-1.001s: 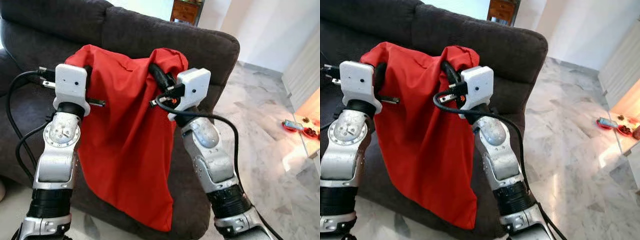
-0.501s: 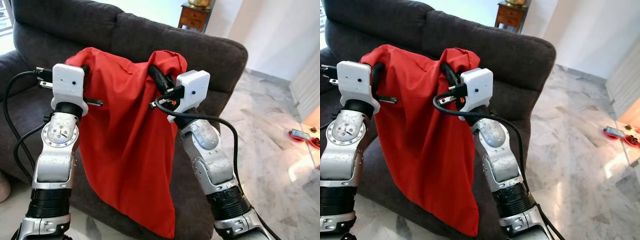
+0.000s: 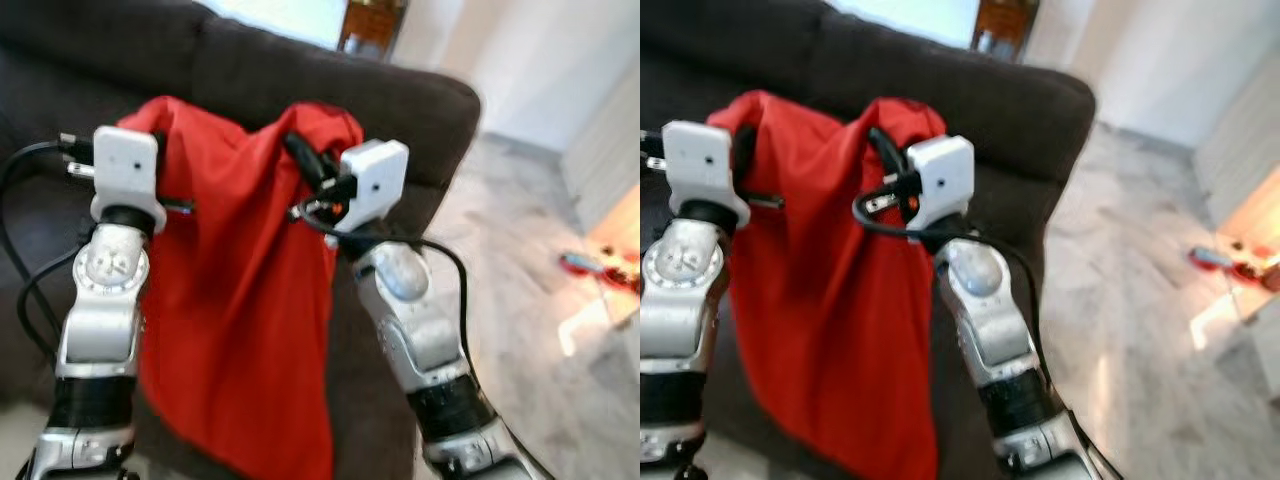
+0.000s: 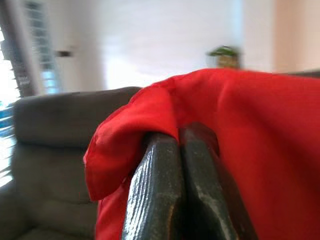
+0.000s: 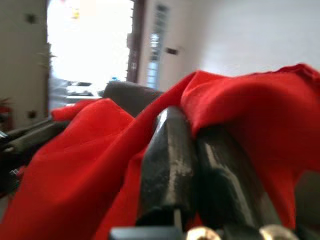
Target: Move the pillow to the sofa from floor
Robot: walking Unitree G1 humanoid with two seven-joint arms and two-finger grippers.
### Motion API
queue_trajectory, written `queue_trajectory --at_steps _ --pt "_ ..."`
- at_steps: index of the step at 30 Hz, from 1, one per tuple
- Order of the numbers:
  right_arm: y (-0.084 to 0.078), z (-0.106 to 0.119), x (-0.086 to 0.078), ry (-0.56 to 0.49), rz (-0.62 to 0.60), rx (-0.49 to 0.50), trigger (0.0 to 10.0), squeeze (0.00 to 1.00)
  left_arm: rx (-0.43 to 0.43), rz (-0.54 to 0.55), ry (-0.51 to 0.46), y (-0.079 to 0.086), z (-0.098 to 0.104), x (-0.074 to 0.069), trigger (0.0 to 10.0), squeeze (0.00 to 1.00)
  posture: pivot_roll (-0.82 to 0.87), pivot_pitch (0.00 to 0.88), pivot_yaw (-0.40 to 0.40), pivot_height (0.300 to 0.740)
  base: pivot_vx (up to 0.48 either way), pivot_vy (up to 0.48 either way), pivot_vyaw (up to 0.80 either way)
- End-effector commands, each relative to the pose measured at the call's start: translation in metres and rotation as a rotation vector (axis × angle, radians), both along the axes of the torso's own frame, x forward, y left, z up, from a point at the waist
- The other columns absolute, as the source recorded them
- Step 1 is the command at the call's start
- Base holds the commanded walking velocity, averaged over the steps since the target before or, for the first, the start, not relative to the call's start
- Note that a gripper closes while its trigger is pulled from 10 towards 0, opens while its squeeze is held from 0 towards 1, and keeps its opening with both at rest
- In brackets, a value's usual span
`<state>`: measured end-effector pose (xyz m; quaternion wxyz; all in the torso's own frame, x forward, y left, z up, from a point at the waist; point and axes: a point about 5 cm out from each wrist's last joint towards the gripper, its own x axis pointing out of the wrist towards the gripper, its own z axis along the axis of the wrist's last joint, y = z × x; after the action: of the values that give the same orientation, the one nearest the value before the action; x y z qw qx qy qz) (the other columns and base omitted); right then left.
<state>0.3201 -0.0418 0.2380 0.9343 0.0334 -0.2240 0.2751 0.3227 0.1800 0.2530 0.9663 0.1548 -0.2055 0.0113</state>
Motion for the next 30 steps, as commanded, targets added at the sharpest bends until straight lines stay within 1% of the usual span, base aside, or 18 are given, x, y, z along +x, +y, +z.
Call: queue_trajectory --at_steps 1,3,8,11,13,15,17,18,22,25,30 --pt "0.004 0.012 -0.004 -0.042 0.016 0.024 10.0 0.00 0.017 -0.016 -0.061 -0.001 0.013 -0.003 10.0 0.00 0.17 0.000 -0.186 0.740 0.296 0.000 0.00" --pt "0.004 0.011 -0.003 -0.040 0.014 0.024 10.0 0.00 0.023 -0.015 -0.050 -0.001 0.011 -0.002 10.0 0.00 0.17 0.000 -0.186 0.740 0.124 0.000 0.00" --pt "0.003 0.007 0.000 -0.019 -0.008 0.011 10.0 0.00 0.043 -0.055 0.002 -0.007 0.002 0.000 10.0 0.00 0.16 0.000 -0.186 0.740 0.000 0.000 0.00" --pt "-0.001 -0.001 0.006 0.031 -0.070 -0.035 10.0 0.00 0.039 -0.069 0.046 -0.008 -0.007 0.002 10.0 0.00 0.16 0.000 -0.185 0.740 0.000 0.000 0.00" --pt "-0.005 -0.008 0.012 0.080 -0.123 -0.047 10.0 0.00 0.039 -0.070 0.070 -0.007 -0.012 0.003 10.0 0.00 0.16 0.000 -0.184 0.740 0.000 0.000 0.00" --pt "-0.015 -0.026 0.026 0.194 -0.222 -0.114 10.0 0.00 0.021 -0.091 0.147 -0.007 -0.024 0.005 10.0 0.00 0.16 0.000 -0.182 0.740 0.000 0.000 0.00" --pt "-0.015 -0.028 0.027 0.206 -0.230 -0.119 10.0 0.00 0.022 -0.092 0.152 -0.007 -0.025 0.005 10.0 0.00 0.16 0.000 -0.182 0.740 0.000 0.000 0.00" --pt "-0.018 -0.036 0.032 0.244 -0.255 -0.151 10.0 0.00 0.027 -0.094 0.188 -0.006 -0.032 0.005 10.0 0.00 0.17 0.000 -0.183 0.740 0.000 0.000 0.00" --pt "-0.018 -0.040 0.034 0.258 -0.252 -0.178 10.0 0.00 0.020 -0.083 0.216 -0.003 -0.038 0.004 10.0 0.00 0.17 0.000 -0.185 0.740 0.000 0.000 0.00" --pt "-0.011 -0.039 0.034 0.254 -0.226 -0.194 10.0 0.00 0.024 -0.069 0.247 0.002 -0.042 0.004 10.0 0.00 0.17 0.000 -0.187 0.740 0.000 0.000 0.00" --pt "-0.009 -0.040 0.034 0.263 -0.229 -0.185 10.0 0.00 0.009 -0.076 0.277 0.003 -0.047 0.004 10.0 0.00 0.17 0.000 -0.186 0.740 0.000 0.000 0.00"
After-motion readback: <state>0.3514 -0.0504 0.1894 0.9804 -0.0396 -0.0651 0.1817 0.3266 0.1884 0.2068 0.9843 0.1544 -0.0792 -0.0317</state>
